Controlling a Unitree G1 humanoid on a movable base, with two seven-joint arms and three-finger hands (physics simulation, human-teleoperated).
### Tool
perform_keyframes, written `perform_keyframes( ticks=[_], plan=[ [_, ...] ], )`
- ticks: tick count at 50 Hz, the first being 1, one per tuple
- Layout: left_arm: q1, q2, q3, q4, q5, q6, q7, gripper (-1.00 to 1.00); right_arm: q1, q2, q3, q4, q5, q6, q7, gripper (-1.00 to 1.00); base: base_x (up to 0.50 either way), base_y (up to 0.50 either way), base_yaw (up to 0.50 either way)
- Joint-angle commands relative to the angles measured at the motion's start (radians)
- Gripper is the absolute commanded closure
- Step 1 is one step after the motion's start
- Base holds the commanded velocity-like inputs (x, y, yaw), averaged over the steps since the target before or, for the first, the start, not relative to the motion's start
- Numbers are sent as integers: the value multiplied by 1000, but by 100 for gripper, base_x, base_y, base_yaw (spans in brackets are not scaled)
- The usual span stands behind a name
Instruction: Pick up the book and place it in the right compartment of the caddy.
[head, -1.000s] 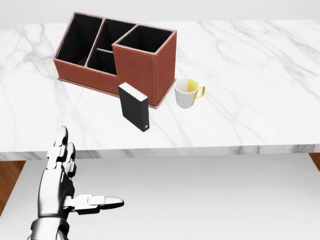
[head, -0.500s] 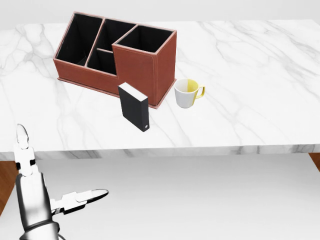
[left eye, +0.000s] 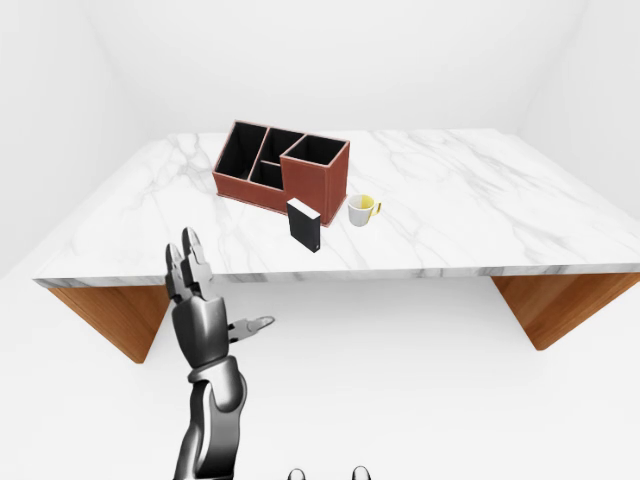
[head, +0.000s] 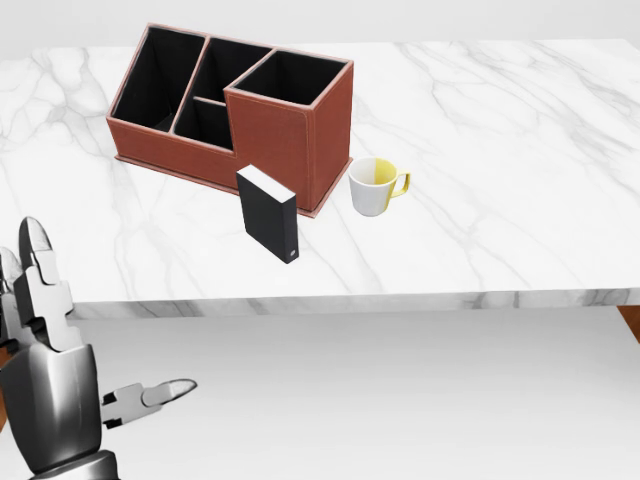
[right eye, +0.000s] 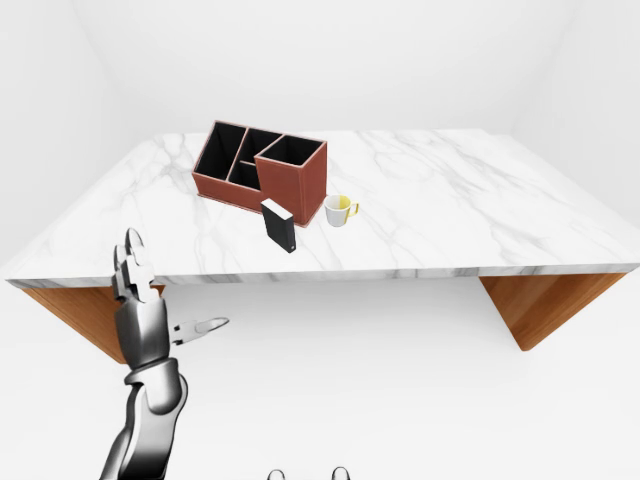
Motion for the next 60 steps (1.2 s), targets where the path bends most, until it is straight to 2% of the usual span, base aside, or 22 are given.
perform_keyframes(
  ticks=[1, 5, 8, 14, 21, 23, 26, 27, 29, 31, 33, 44, 60],
  plan=[
    [21, 7, -39, -67, 222, 0, 0, -100, -1, 1, 3, 4, -8, 0, 1, -100, 0, 0, 0],
    [14, 10, -48, -63, 250, 0, 0, -100, -2, 1, 5, 8, -12, 0, 2, -100, 0, 0, 0],
    [17, 17, -56, -82, 313, 0, 0, -100, -2, 1, 7, 8, -13, 0, 2, -100, 0, 0, 0],
    [40, 10, -72, -158, 351, 0, 0, -100, -2, -3, 8, 16, -13, 0, 1, -100, 0, 0, 0],
    [46, 12, -99, -193, 463, 3, 0, -100, -1, 2, 7, 7, -14, 0, 2, -100, 0, 0, 0],
    [40, 13, -102, -183, 481, 20, 0, -100, -2, 1, 8, 11, -14, 0, 4, -100, 0, 0, 0],
    [32, 17, -103, -168, 491, 31, 0, -100, -2, 0, 9, 12, -15, 0, 4, -100, 0, 0, 0],
    [26, 18, -100, -167, 503, 45, 0, -100, -1, 1, 8, 8, -13, 0, 2, -100, 0, 0, 0],
    [23, 20, -99, -173, 502, 51, 0, -100, -2, 0, 8, 9, -14, 0, 2, -100, 0, 0, 0],
    [27, 29, -108, -187, 553, 54, 0, -100, -1, 1, 7, 8, -12, 0, 3, -100, 0, 0, 0],
    [32, 25, -108, -206, 545, 61, 0, -100, 0, 2, 7, 6, -11, 0, 2, -100, 0, 0, 0],
    [26, 23, -117, -253, 642, 127, 0, -100, -1, 3, 10, 5, -16, 0, 4, -100, 0, 0, 0],
    [13, 23, -114, -317, 695, 161, 0, -100, -3, 3, 12, 8, -20, 0, 4, -100, 0, 0, 0]
  ],
)
